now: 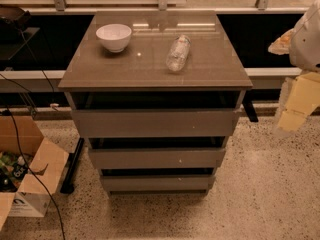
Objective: Open top drawer
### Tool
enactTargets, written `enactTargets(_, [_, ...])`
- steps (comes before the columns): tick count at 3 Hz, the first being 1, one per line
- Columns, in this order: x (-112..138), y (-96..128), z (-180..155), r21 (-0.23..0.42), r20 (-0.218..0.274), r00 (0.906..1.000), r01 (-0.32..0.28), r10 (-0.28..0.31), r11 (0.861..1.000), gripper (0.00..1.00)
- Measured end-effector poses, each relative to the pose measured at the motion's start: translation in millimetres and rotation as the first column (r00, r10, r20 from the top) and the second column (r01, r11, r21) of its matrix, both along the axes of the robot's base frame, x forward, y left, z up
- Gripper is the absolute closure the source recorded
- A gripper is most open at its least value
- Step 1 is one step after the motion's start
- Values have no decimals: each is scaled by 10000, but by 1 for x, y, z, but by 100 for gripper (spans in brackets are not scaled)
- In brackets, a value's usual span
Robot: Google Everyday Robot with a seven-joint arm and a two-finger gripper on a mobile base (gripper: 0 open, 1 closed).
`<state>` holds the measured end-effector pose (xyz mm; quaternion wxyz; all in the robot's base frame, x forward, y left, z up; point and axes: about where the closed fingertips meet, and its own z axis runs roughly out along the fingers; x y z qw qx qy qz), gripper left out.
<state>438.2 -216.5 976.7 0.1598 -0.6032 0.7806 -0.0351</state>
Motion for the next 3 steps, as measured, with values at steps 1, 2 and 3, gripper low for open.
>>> enactTargets(1, [0,1,-1,48,38,10000,-25,25,10000,0])
enactTargets(2, [4,14,-10,476,365,9990,-271,254,9985,0])
enactTargets(3, [7,33,-32,1315,761,9967,-388,289,9906,0])
